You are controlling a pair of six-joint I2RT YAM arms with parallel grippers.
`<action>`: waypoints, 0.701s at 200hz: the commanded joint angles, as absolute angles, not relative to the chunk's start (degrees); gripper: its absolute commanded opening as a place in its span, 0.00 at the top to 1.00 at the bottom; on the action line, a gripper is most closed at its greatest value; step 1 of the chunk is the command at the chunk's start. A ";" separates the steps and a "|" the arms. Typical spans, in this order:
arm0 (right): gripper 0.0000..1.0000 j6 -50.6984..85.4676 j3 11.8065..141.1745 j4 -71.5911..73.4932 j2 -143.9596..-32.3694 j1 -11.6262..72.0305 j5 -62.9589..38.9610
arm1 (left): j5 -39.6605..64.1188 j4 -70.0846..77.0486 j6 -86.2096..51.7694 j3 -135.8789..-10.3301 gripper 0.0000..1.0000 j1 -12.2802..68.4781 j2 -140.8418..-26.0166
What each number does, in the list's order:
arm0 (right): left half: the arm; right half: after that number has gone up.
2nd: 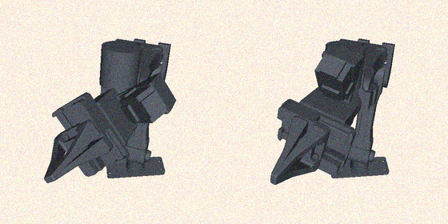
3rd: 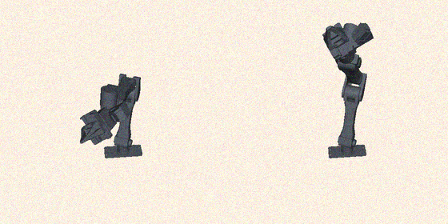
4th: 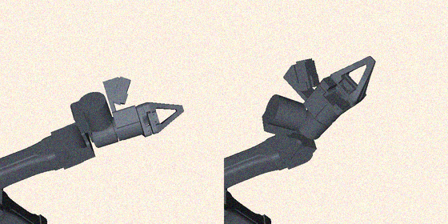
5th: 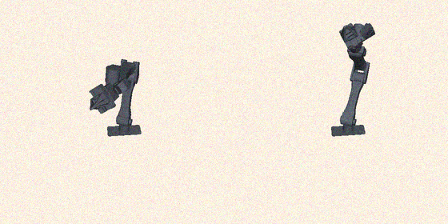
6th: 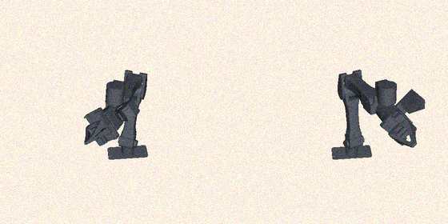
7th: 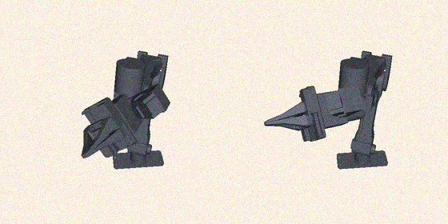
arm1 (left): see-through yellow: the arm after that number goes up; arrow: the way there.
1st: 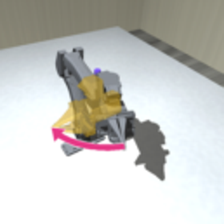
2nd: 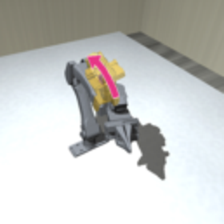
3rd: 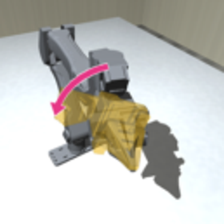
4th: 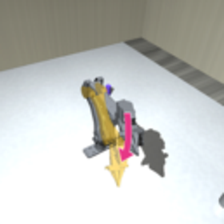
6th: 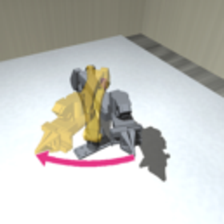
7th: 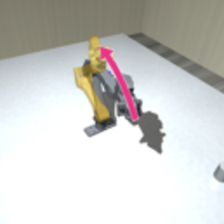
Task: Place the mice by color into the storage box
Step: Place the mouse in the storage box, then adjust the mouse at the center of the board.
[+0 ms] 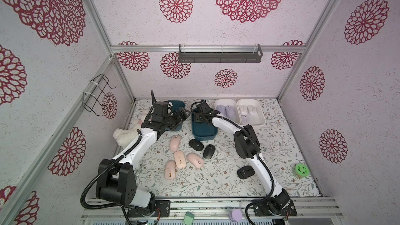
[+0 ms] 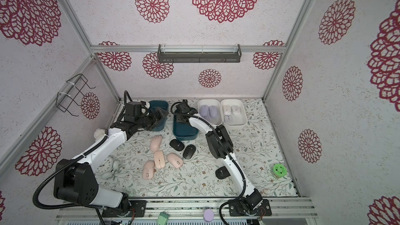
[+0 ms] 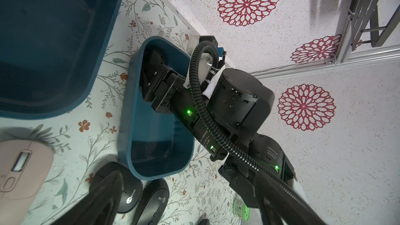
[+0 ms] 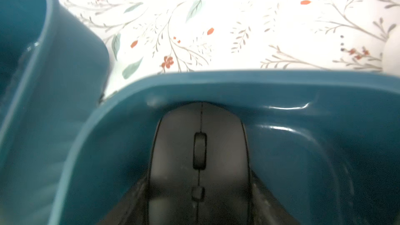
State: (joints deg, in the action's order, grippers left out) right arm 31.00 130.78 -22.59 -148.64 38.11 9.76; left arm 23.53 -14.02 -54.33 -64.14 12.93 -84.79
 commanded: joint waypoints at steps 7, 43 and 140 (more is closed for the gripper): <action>0.30 33.21 133.23 -26.20 -147.91 38.23 9.90 | 24.48 -12.74 -54.93 -64.78 0.03 12.56 -84.61; 0.27 33.50 132.52 -25.42 -144.07 38.23 7.03 | 25.00 -12.48 -55.27 -64.75 0.03 12.47 -84.68; 0.29 27.15 108.24 -19.12 -117.71 39.81 10.99 | 26.15 -11.49 -55.81 -64.51 0.03 12.99 -84.46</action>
